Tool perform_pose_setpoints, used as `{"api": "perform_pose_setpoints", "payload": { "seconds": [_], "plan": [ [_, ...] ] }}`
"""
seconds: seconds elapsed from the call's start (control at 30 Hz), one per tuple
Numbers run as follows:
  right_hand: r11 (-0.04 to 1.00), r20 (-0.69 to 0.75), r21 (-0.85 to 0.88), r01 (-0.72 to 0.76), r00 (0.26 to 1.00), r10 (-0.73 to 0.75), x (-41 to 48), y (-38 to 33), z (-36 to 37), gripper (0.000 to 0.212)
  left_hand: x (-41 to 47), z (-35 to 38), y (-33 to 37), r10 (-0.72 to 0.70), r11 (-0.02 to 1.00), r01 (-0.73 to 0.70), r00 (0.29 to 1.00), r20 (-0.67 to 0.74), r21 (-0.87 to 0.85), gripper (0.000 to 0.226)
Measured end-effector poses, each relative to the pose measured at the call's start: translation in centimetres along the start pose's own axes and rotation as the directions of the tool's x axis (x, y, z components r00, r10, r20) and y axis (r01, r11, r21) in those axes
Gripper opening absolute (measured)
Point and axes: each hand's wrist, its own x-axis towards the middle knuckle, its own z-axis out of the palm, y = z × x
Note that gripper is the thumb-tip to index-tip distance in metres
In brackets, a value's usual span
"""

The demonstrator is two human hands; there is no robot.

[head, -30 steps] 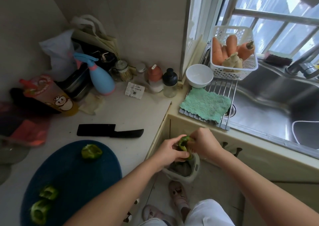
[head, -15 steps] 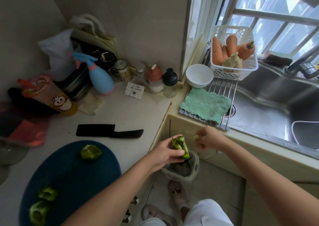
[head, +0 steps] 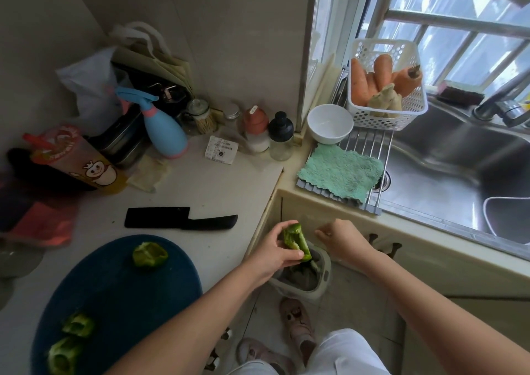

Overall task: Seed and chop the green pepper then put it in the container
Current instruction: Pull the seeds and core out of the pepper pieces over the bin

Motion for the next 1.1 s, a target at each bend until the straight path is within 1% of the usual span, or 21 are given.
{"api": "perform_pose_setpoints", "payload": {
  "seconds": [0.07,0.13,0.17,0.23,0.27,0.3,0.37,0.4,0.47,0.67,0.8,0.87,0.93,1.03,1.1],
  "plan": [
    [0.996,-0.071,0.08,0.027,0.997,-0.021,-0.5,-0.5,-0.5,0.032,0.2,0.2,-0.1,0.01,1.0,-0.009,1.0,-0.02,0.025,0.064],
    [0.987,-0.061,0.142,0.071,0.996,-0.062,-1.0,-1.3,-0.8,0.022,0.3,0.3,-0.1,0.012,1.0,-0.012,1.0,-0.018,0.023,0.065],
    [0.986,-0.053,0.136,0.098,0.994,-0.092,-1.3,-1.7,-0.8,0.025,0.4,0.4,0.0,0.006,1.0,-0.006,1.0,-0.005,0.009,0.065],
    [0.984,-0.082,0.107,0.143,0.987,-0.134,-1.4,-2.1,-0.7,0.038,0.3,0.7,0.2,-0.013,1.0,0.014,0.999,0.038,-0.021,0.064],
    [0.982,-0.116,0.093,0.165,0.981,-0.154,-1.4,-2.2,-0.7,0.041,0.2,0.8,0.3,-0.021,0.999,0.023,0.998,0.062,-0.03,0.061],
    [0.978,-0.151,0.067,0.196,0.971,-0.184,-1.3,-2.2,-0.8,0.039,0.2,0.8,0.4,-0.029,0.999,0.032,0.996,0.084,-0.035,0.057],
    [0.965,-0.198,-0.012,0.262,0.945,-0.259,-1.1,-2.2,-1.1,0.024,-0.1,0.7,0.7,-0.044,0.998,0.048,0.99,0.132,-0.034,0.041],
    [0.958,-0.203,-0.05,0.284,0.936,-0.288,-1.0,-2.1,-1.3,0.018,-0.2,0.6,0.9,-0.053,0.998,0.058,0.986,0.158,-0.028,0.035],
    [0.95,-0.192,-0.102,0.296,0.931,-0.311,-0.8,-1.8,-1.5,0.012,-0.3,0.5,1.2,-0.065,0.998,0.066,0.978,0.199,0.003,0.028],
    [0.942,-0.143,-0.178,0.284,0.94,-0.31,-0.4,-2.0,-1.4,0.012,-0.5,0.6,1.6,-0.072,0.989,0.045,0.978,0.196,0.137,0.03],
    [0.933,-0.158,-0.175,0.314,0.927,-0.341,-0.3,-2.3,-1.4,0.012,-0.5,0.4,1.5,-0.066,0.992,0.047,0.985,0.159,0.117,0.038],
    [0.922,-0.18,-0.175,0.346,0.909,-0.375,-0.3,-2.4,-1.5,0.016,-0.4,0.3,1.6,-0.054,0.995,0.042,0.989,0.139,0.086,0.044],
    [0.906,-0.205,-0.171,0.387,0.886,-0.416,-0.4,-2.4,-1.6,0.018,-0.4,0.3,1.7,-0.041,0.998,0.033,0.99,0.133,0.061,0.045],
    [0.876,-0.256,-0.152,0.459,0.837,-0.483,-0.6,-2.0,-1.6,0.019,-0.4,0.1,2.1,-0.044,0.998,0.038,0.989,0.139,0.041,0.039],
    [0.839,-0.251,-0.171,0.517,0.801,-0.544,-0.8,-1.6,-1.7,0.016,-0.4,0.0,2.3,-0.052,0.997,0.045,0.988,0.148,0.056,0.034]
  ]
}}
